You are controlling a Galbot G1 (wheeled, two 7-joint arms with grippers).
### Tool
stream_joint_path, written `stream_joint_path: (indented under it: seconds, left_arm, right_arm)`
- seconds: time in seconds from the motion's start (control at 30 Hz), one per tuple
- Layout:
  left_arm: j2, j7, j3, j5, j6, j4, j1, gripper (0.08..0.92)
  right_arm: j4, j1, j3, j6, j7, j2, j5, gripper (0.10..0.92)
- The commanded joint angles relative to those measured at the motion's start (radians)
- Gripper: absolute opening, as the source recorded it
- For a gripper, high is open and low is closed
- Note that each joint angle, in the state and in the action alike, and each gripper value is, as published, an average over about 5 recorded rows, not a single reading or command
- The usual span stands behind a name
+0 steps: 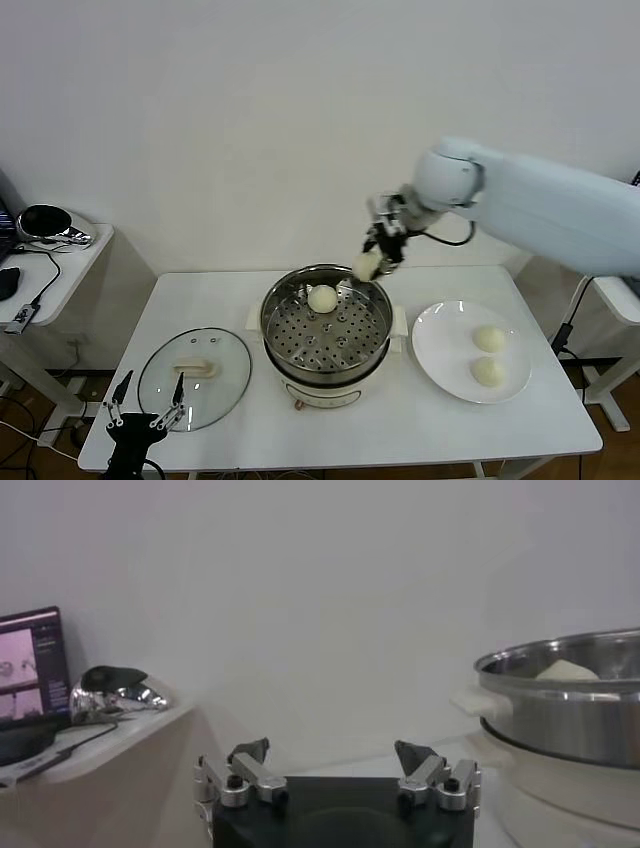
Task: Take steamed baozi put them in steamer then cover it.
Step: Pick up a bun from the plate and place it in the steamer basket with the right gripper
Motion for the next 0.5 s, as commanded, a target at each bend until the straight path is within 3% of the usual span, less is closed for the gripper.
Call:
stream_joint_path:
  seconds: [0.03,0.5]
  left_arm:
    - [-0.005,-0.001,-0.010,0.002,-0.001,-0.006,0.002,0.823]
    - [-0.014,-0.001,-0.017,0.005,-0.006,-0.013,0.016,0.823]
  right_arm:
    - [-0.090,-0.054,-0.050,-0.117,0.081,0.261,0.110,0.543]
    - [-0.156,-0.176,-0.053,-0.185,0.110,0.319,0.105,0.543]
